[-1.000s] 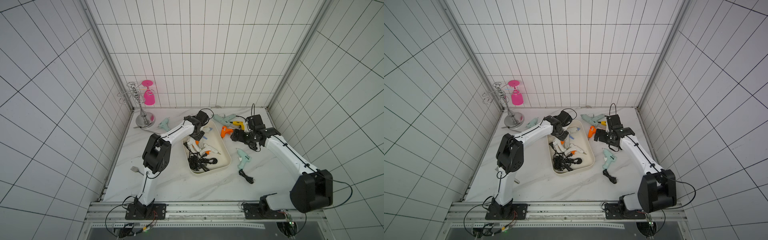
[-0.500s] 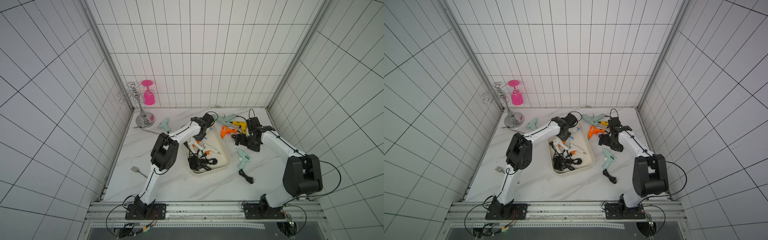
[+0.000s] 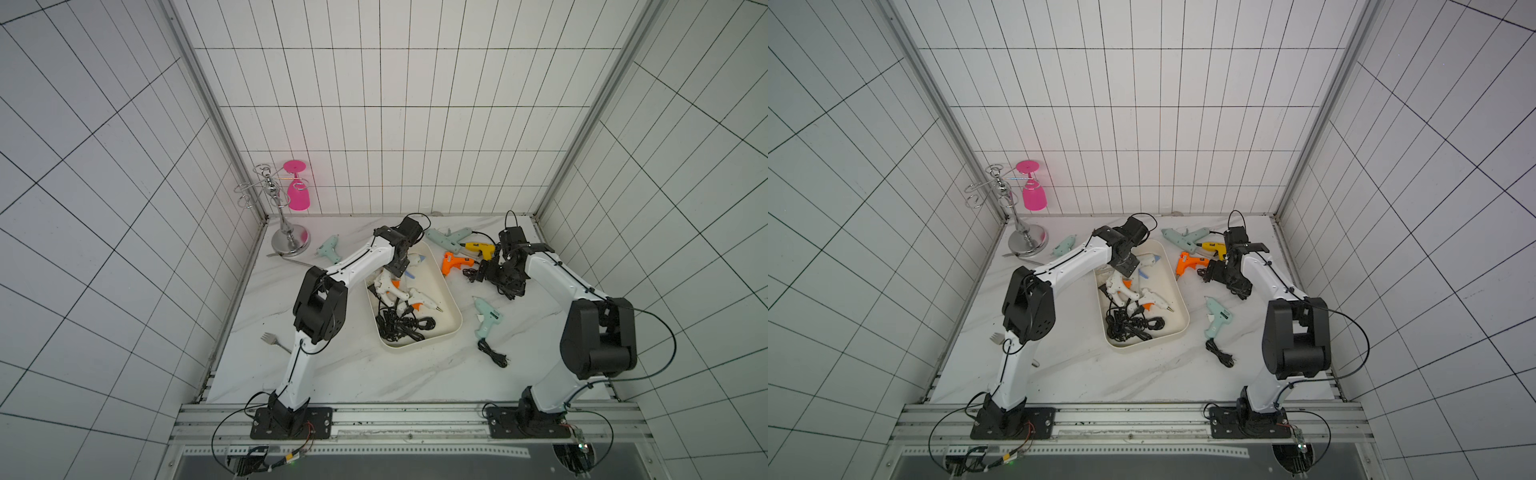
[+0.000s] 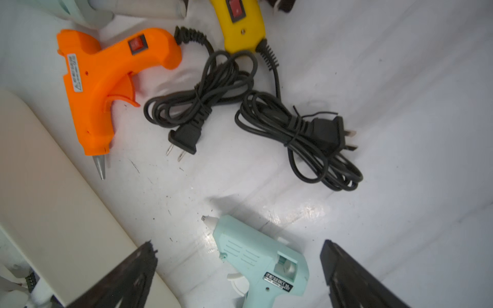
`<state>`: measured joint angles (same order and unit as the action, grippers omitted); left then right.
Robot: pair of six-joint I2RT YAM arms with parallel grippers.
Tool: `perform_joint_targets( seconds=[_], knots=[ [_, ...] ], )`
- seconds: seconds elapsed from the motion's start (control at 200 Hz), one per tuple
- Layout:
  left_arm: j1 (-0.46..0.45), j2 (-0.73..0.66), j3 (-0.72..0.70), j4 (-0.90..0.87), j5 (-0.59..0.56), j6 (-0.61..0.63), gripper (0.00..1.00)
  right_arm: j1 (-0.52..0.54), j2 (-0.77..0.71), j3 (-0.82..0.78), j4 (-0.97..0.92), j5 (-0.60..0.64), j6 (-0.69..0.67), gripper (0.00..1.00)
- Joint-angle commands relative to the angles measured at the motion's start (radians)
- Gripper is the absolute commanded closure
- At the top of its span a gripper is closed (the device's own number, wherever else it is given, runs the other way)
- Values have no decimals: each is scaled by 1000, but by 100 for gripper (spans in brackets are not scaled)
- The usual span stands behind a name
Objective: Put the hot melt glue gun into the storage box
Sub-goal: Place the hot melt adhesive gun in the storage box, then pick up the hot melt adhesive gun from the center of the board.
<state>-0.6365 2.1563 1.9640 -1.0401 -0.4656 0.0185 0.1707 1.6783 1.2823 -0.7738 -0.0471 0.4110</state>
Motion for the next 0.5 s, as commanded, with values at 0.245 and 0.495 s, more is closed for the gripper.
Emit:
perform_joint_targets(
  seconds=[0.245, 0.495],
  knots=[
    [92, -274, -187, 129, 307, -128, 2, 4, -104, -121, -162, 43, 124, 3],
    [105, -348, -290, 200, 358, -135, 2, 122, -167, -223, -178, 46, 199, 11]
  ],
)
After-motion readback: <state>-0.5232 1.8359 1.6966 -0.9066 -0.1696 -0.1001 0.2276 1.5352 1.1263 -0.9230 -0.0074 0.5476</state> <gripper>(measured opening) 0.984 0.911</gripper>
